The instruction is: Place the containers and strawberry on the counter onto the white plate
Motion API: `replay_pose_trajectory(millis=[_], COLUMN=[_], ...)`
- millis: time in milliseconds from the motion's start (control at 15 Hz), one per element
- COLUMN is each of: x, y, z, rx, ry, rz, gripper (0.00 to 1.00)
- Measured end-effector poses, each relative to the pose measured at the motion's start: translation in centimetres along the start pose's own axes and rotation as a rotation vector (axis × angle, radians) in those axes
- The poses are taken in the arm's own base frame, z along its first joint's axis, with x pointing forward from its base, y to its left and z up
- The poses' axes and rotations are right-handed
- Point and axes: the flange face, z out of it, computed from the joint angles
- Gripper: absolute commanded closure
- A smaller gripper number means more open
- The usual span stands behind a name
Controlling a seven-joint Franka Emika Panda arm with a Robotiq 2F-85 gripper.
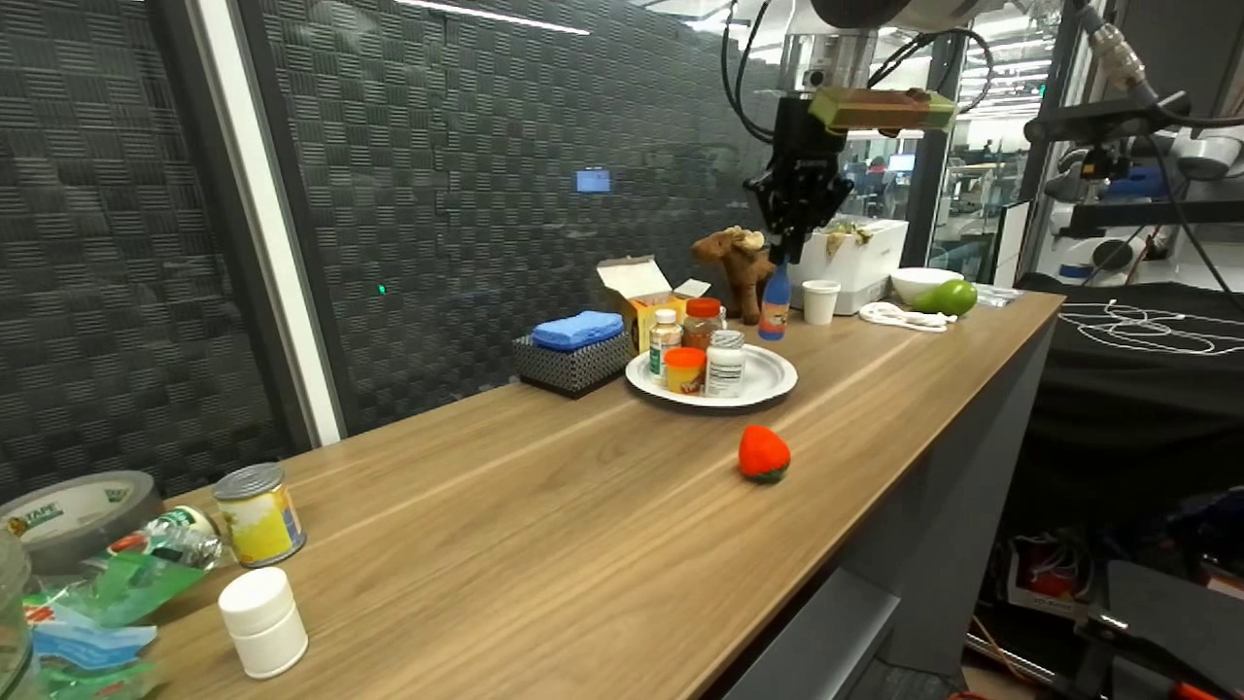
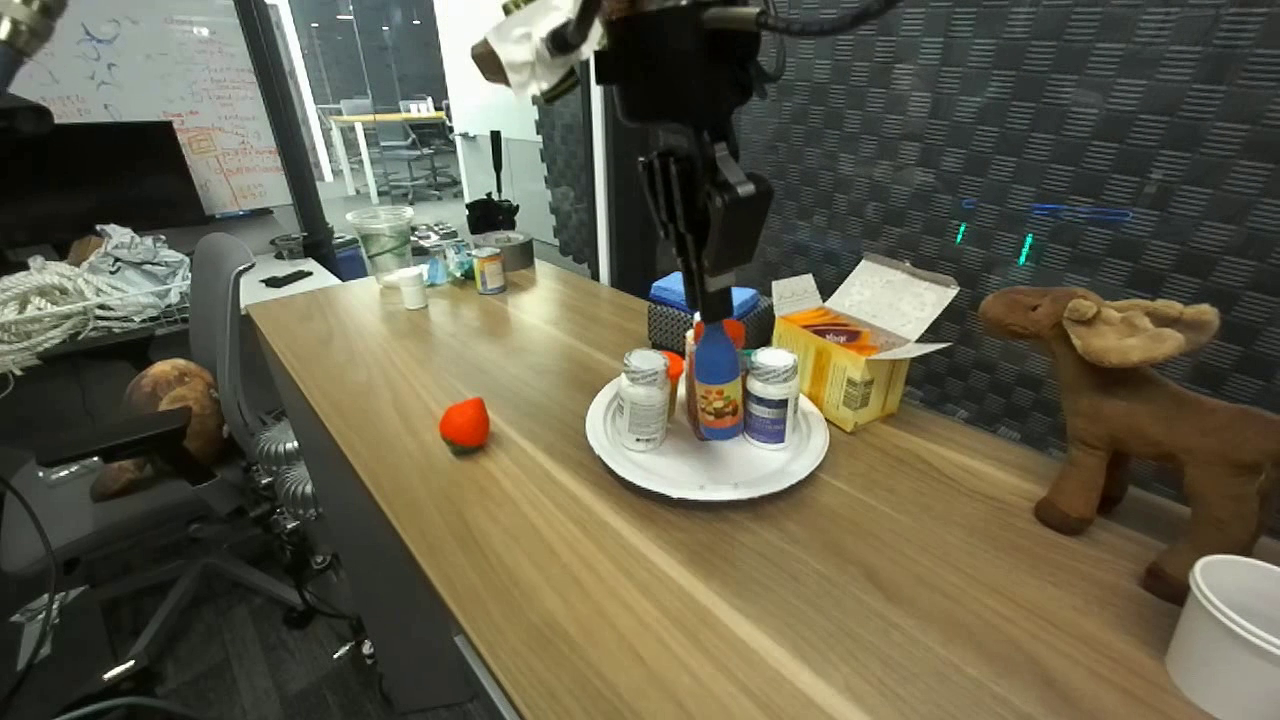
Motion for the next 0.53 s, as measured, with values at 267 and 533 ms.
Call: replay_pose_trajectory(millis=[267,533], x=[1.5,2.8], y=[0.3,-0.2], z=[2.0,2.8], rx=[0.004,0.028], ry=[-0.016,-0.021], rz=[0.025,0.049], gripper=[0.95,0.95])
